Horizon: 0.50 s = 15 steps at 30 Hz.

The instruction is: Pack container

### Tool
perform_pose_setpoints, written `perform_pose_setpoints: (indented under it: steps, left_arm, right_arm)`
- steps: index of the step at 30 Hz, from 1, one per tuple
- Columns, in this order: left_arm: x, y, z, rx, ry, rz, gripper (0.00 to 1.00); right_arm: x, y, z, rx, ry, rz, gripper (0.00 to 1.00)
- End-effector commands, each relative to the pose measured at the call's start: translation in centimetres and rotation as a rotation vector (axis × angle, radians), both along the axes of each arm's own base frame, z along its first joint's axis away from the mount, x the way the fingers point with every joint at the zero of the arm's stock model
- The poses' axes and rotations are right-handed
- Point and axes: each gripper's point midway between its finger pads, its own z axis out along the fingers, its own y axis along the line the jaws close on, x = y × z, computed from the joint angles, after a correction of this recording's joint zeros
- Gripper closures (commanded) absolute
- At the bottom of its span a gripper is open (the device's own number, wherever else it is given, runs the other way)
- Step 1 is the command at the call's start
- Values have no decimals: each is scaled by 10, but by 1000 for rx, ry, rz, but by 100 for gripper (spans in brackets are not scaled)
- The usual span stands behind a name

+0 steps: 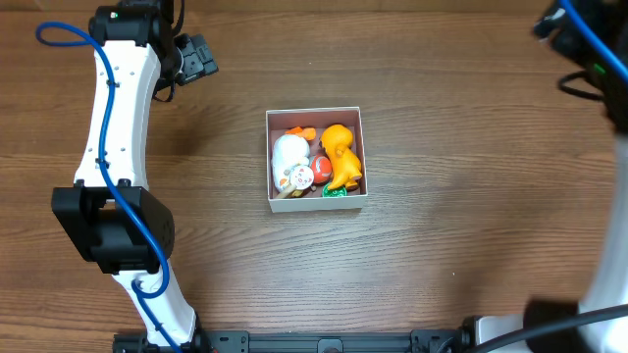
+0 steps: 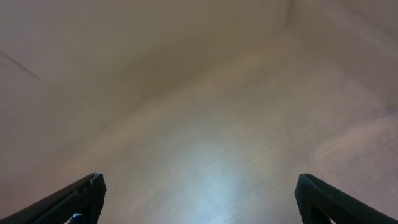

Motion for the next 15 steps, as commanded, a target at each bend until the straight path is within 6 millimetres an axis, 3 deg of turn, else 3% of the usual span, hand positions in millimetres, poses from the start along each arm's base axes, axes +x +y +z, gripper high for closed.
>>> perform_pose_setpoints:
  steps: [1, 3, 6, 11, 15]
  left_arm:
    - [3, 1, 4, -8, -15, 11, 0]
    - [3, 1, 4, -8, -15, 11, 0]
    - [3, 1, 4, -8, -15, 11, 0]
    - [3, 1, 4, -8, -15, 11, 0]
    - [3, 1, 4, -8, -15, 11, 0]
  right_arm:
    - [-50, 3, 74, -8, -251, 2, 0]
    - [-79, 5, 106, -12, -369, 6, 0]
    - [-121, 8, 129, -14, -457, 12, 0]
    - [-177, 12, 119, -7, -477, 22, 0]
    - [-200, 13, 84, -5, -444, 22, 0]
